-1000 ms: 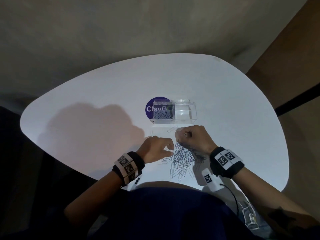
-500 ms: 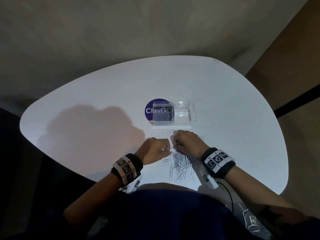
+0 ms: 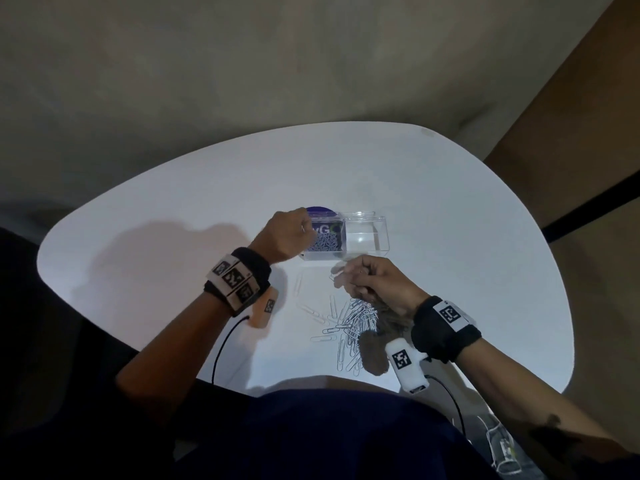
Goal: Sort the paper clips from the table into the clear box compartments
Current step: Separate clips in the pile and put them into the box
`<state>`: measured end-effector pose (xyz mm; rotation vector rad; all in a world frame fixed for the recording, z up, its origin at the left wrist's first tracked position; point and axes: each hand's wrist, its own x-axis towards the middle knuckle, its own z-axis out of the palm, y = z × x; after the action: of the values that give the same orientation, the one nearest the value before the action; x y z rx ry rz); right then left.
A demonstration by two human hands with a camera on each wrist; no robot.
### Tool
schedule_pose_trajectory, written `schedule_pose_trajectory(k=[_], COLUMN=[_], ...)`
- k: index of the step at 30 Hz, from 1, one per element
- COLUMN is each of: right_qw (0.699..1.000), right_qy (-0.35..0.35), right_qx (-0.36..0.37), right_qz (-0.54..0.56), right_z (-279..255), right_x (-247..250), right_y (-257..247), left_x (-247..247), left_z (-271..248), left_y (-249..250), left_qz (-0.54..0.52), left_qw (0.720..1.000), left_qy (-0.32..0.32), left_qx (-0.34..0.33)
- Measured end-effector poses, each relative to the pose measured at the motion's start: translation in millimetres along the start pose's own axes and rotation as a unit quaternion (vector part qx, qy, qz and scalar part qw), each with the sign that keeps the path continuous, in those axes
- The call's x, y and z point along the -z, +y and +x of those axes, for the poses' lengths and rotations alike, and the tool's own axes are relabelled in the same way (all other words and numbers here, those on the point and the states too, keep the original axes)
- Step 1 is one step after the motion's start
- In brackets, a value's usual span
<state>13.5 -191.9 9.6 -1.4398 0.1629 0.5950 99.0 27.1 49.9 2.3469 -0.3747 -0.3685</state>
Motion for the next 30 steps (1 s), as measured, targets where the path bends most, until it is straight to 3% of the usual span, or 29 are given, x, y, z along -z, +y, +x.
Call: schedule_pose_trajectory(k=[3,8,12,14,17,21,25,30], right_qw=[0.997,0.98,0.972,0.982,0.993,0.974,0.91,0.858], right_qy=[0.024,0.014,0.002,-0.008,0.023,0.039,0.03,0.001], right_qx=[-0.047,-0.166,-0.178,-0.163,-0.113,-0.033,0.015,0.024], right_qz=[0.056,0.105,0.151,0.097,-0.027,-0.222,-0.413,-0.512], right_z=[4,6,6,11,26,56,74,69], right_x=[3,11,2,-4,-16,-40,-56,-53], right_y=[-7,-16,-39,-52,-73,-94,-94,-93], left_x=[-7,-25,-22,-19,-9,-4,-8,-19], left_z=[29,47,45,41,27,-4,-32,-58], left_y=[15,37,38,30,15,-9,-23,-41], left_qz=[0.142,0.284,0.251,0.182,0.086,0.031,0.097,0.108], left_qw=[0.985,0.948,0.957,0.976,0.996,0.988,0.987,0.99], left_qy=[-0.082,-0.141,-0.143,-0.12,-0.026,0.122,0.108,0.084], left_qx=[0.049,0.013,-0.01,-0.012,-0.029,-0.094,-0.075,0.026])
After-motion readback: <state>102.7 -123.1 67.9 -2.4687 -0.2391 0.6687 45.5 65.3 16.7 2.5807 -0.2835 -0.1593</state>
